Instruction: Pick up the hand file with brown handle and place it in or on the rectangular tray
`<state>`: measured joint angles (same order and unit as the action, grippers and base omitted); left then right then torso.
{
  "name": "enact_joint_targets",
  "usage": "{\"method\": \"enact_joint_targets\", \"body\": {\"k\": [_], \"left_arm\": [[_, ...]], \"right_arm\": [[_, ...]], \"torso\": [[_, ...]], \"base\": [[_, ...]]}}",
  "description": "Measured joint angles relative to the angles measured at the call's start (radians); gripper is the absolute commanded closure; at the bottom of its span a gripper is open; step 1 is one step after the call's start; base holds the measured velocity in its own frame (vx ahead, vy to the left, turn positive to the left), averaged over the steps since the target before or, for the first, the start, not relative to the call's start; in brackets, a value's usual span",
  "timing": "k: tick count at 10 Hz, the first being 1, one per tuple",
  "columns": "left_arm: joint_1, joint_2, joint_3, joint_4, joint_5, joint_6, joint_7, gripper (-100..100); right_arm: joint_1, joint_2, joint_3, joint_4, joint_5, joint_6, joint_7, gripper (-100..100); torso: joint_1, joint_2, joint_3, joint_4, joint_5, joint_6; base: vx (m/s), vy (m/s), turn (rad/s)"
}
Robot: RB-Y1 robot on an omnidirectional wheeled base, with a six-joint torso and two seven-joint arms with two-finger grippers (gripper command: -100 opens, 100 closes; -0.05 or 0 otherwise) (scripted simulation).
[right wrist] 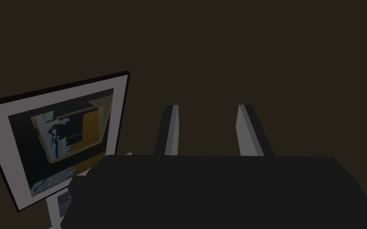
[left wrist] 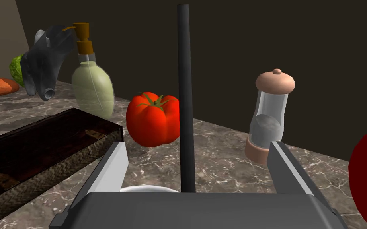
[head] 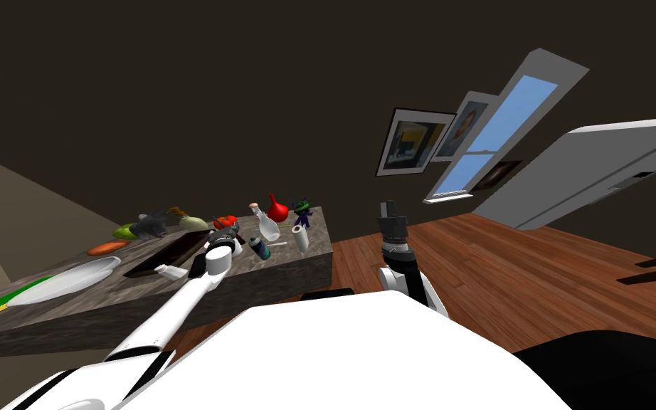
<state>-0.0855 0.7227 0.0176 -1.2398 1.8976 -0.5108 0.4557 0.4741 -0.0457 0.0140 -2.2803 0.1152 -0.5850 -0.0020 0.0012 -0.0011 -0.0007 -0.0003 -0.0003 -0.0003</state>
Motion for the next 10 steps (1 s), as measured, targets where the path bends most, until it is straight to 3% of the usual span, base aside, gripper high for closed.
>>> {"method": "enact_joint_targets", "body": {"k": [1, 2, 6, 7, 8, 9, 10], "left_arm": [[0.002, 0.014, 0.003, -0.004, 0.019, 0.004, -0.007, -100], [0.002, 0.016, 0.003, -0.005, 0.022, 0.005, -0.009, 100], [0.002, 0.016, 0.004, -0.005, 0.022, 0.004, -0.009, 100], [0.002, 0.016, 0.004, -0.005, 0.022, 0.004, -0.009, 0], [0.002, 0.016, 0.004, -0.005, 0.022, 0.004, -0.009, 100], [0.002, 0.016, 0.004, -0.005, 0.022, 0.004, -0.009, 0], [0.002, 0.016, 0.004, -0.005, 0.022, 0.004, -0.009, 100]], "right_arm": [[0.000, 0.000, 0.000, 0.000, 0.000, 0.000, 0.000, 0], [0.000, 0.000, 0.000, 0.000, 0.000, 0.000, 0.000, 0], [0.000, 0.000, 0.000, 0.000, 0.000, 0.000, 0.000, 0], [0.000, 0.000, 0.000, 0.000, 0.000, 0.000, 0.000, 0], [0.000, 0.000, 0.000, 0.000, 0.000, 0.000, 0.000, 0], [0.000, 0.000, 0.000, 0.000, 0.000, 0.000, 0.000, 0], [0.000, 0.000, 0.000, 0.000, 0.000, 0.000, 0.000, 0]], "torso": [[0.002, -0.003, -0.001, 0.000, 0.000, 0.000], [0.002, -0.002, -0.001, -0.001, 0.001, 0.000], [0.000, 0.001, 0.000, 0.000, 0.000, 0.000], [0.000, 0.001, 0.000, 0.000, 0.000, 0.000], [0.000, 0.001, 0.000, 0.000, 0.000, 0.000], [0.000, 0.001, 0.000, 0.000, 0.000, 0.000], [0.000, 0.001, 0.000, 0.000, 0.000, 0.000]], "base": [[0.050, 0.023, -0.004], [0.006, 0.003, 0.000], [0.001, 0.001, 0.003], [0.000, 0.000, 0.000], [0.000, 0.000, 0.000], [0.000, 0.000, 0.000], [-0.103, -0.045, -0.060]]}}
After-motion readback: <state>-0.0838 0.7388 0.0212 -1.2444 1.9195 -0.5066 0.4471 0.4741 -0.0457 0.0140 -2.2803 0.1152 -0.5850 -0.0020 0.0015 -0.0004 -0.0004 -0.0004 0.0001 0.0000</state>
